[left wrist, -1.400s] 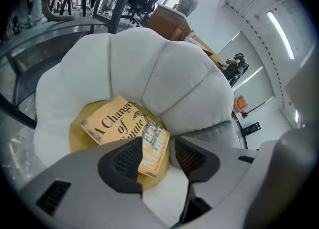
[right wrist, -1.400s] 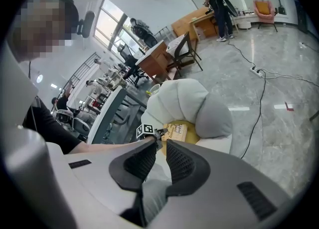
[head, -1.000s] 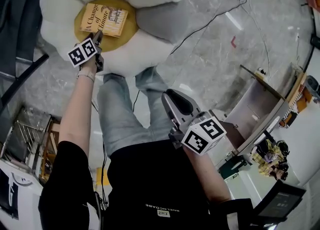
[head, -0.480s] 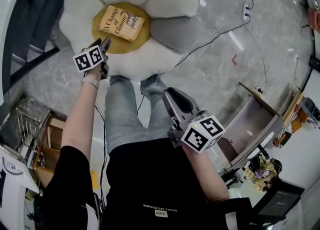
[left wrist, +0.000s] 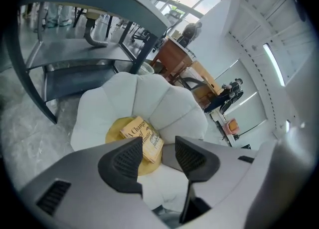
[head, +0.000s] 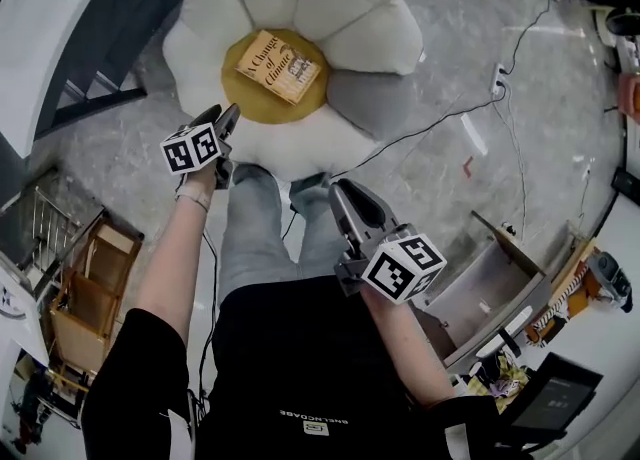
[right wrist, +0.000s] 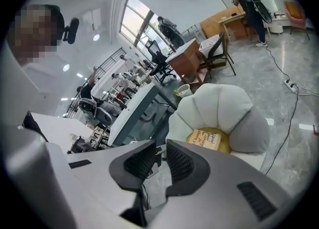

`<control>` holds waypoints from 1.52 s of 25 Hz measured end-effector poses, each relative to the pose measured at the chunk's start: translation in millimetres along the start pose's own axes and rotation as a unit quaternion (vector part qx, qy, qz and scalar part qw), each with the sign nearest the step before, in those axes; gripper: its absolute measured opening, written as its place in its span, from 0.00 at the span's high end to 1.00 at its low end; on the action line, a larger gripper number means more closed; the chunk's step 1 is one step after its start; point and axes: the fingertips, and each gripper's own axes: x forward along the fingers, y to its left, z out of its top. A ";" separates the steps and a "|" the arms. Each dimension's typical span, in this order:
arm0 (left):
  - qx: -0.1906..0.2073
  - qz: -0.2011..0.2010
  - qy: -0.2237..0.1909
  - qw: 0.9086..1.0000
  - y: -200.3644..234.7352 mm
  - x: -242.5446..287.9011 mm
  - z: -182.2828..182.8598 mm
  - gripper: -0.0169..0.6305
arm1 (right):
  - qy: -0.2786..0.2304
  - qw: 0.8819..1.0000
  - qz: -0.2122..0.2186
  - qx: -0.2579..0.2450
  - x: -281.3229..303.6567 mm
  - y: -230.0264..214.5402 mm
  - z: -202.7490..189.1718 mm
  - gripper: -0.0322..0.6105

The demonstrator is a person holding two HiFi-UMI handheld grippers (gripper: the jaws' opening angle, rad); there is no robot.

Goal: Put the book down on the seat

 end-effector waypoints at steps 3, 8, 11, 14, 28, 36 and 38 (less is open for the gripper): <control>-0.021 -0.013 -0.019 1.000 -6.0 -22.6 1.2 0.65 | 0.001 1.000 0.011 -0.010 6.3 14.9 3.7 0.83; -0.026 -0.025 -0.044 0.998 -22.6 -69.3 8.9 0.65 | 0.003 0.999 0.030 -0.026 11.3 41.5 7.3 0.82; -0.023 -0.041 -0.063 0.997 -39.5 -97.9 19.0 0.65 | 0.005 0.998 0.040 -0.039 10.5 57.6 10.9 0.83; -0.015 -0.052 -0.088 0.995 -56.3 -124.2 35.2 0.65 | 0.001 0.997 0.055 -0.055 12.3 72.7 21.5 0.83; 0.008 -0.084 -0.183 0.979 -132.7 -269.3 79.2 0.65 | -0.010 0.986 0.118 -0.117 -1.7 159.3 47.9 0.82; 0.018 -0.110 -0.261 0.959 -158.6 -334.1 121.3 0.65 | -0.008 0.970 0.171 -0.170 11.6 205.0 50.7 0.83; 0.022 -0.118 -0.280 0.953 -167.0 -348.4 129.0 0.65 | -0.006 0.965 0.187 -0.181 16.5 216.2 50.1 0.83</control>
